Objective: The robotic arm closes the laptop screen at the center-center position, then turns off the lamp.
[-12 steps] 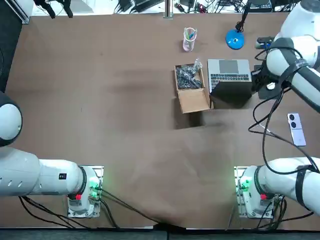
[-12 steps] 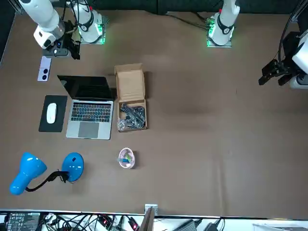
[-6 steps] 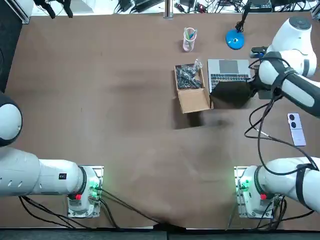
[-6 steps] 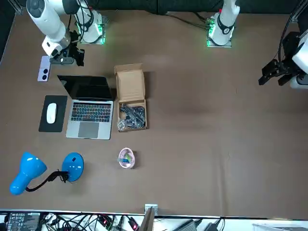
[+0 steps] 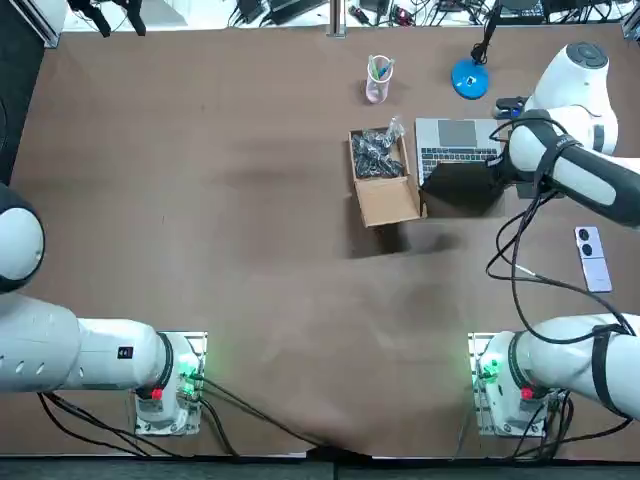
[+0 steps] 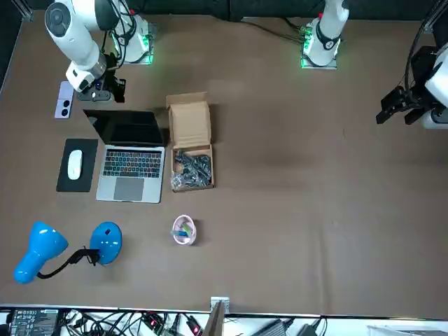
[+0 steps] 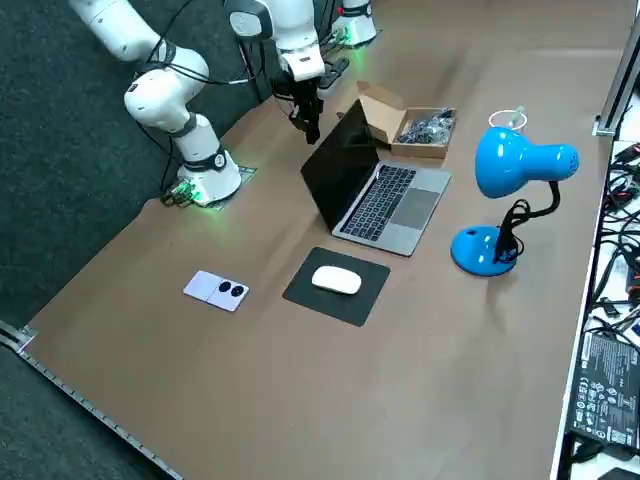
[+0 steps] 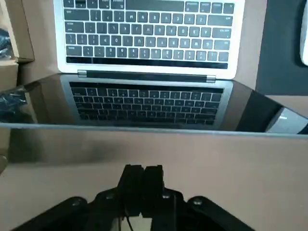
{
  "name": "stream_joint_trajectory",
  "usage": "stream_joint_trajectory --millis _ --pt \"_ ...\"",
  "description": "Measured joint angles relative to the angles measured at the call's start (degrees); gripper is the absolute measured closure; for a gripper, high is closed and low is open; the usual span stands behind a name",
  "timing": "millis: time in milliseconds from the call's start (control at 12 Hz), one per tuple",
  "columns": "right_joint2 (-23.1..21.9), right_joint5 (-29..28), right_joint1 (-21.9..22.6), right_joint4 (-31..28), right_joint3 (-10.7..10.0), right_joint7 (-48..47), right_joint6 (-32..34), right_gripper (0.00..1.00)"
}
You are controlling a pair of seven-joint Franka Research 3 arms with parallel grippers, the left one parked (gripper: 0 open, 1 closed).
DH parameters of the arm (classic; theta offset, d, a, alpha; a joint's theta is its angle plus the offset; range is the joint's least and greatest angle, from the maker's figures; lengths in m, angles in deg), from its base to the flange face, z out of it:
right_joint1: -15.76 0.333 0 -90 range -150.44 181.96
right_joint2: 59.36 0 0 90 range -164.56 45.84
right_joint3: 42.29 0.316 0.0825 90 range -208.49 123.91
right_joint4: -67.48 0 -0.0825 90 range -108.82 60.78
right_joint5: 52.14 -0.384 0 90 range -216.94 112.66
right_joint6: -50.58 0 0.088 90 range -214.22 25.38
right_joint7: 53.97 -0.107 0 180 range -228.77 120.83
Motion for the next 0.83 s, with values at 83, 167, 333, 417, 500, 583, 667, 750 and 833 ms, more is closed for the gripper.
stream_joint_trajectory --millis 83,167,333,417,500,583,667,750,833 --pt "0.1 0.0 0.0 0.0 0.0 0.0 -0.5 0.98" --pt "0.1 0.0 0.0 0.0 0.0 0.0 -1.1 0.98" --pt "0.1 0.0 0.0 0.0 0.0 -0.1 -2.9 0.98" --pt "0.2 0.0 0.0 0.0 -0.1 -0.3 -4.1 0.98" --pt "0.9 0.0 0.0 0.1 -0.2 -0.4 -6.5 0.98" --pt "1.6 0.0 0.0 0.2 -0.2 -0.5 -7.7 0.98" --pt "2.6 0.0 -0.1 0.4 -0.3 -0.5 -9.1 0.98" --pt "3.8 0.0 -0.1 0.9 -0.3 -0.5 -10.4 0.98" --pt "5.1 0.0 -0.1 1.6 -0.4 -0.5 -11.3 0.98"
